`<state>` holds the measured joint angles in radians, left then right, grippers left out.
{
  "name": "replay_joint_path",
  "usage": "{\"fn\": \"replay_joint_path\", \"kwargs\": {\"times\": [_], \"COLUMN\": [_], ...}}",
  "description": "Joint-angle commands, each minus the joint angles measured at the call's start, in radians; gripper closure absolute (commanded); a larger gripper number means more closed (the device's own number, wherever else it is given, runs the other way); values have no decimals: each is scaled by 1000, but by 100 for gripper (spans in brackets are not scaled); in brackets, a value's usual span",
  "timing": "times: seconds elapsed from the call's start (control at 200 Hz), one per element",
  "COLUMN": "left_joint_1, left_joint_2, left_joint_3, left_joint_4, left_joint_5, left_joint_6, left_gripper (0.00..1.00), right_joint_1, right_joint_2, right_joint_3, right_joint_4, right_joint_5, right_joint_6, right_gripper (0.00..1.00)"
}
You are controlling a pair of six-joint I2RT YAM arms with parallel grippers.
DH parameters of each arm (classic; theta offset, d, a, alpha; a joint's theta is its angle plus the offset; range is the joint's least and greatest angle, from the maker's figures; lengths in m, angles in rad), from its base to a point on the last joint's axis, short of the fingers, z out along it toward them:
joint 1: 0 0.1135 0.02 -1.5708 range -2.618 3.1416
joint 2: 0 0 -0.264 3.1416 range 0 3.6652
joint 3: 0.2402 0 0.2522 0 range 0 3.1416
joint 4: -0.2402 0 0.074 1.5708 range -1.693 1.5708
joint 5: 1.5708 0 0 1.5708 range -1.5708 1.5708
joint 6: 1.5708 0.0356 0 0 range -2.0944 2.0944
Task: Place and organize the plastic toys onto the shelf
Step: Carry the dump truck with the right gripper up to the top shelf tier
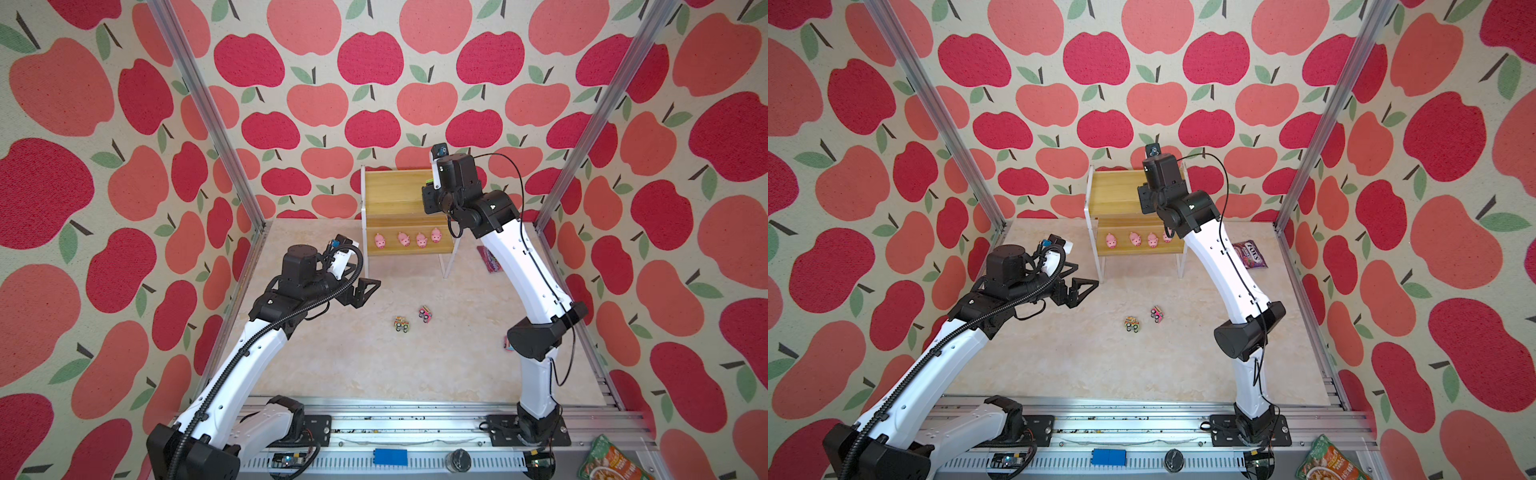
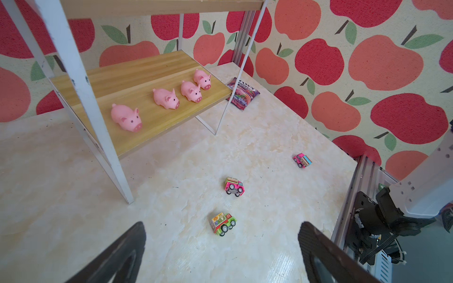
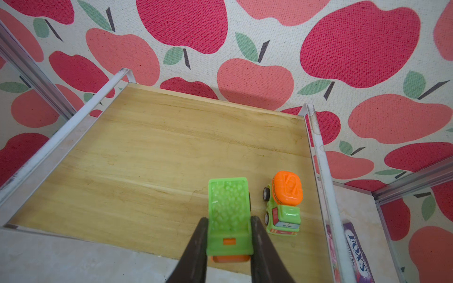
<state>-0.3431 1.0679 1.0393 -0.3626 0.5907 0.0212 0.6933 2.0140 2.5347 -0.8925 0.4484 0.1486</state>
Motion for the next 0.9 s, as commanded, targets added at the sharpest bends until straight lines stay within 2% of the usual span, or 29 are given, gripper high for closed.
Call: {"fn": "replay_joint_path", "kwargs": {"times": [0.0, 0.895], "left_joint_1": [-5, -7], "left_joint_2": [-7, 4], "left_joint_3": [-13, -24], "left_joint_4": [12, 29], "left_joint_5": [7, 11], "left_joint_6": [25, 5], "left_gripper": [1, 1], "right_joint_1": [-7, -41], "right_joint_2": [12, 88], "right_joint_3": [33, 34], "right_joint_4": [6, 40], "right_joint_5": [18, 24], "right_joint_6": [34, 117], "right_gripper": [75, 74]}}
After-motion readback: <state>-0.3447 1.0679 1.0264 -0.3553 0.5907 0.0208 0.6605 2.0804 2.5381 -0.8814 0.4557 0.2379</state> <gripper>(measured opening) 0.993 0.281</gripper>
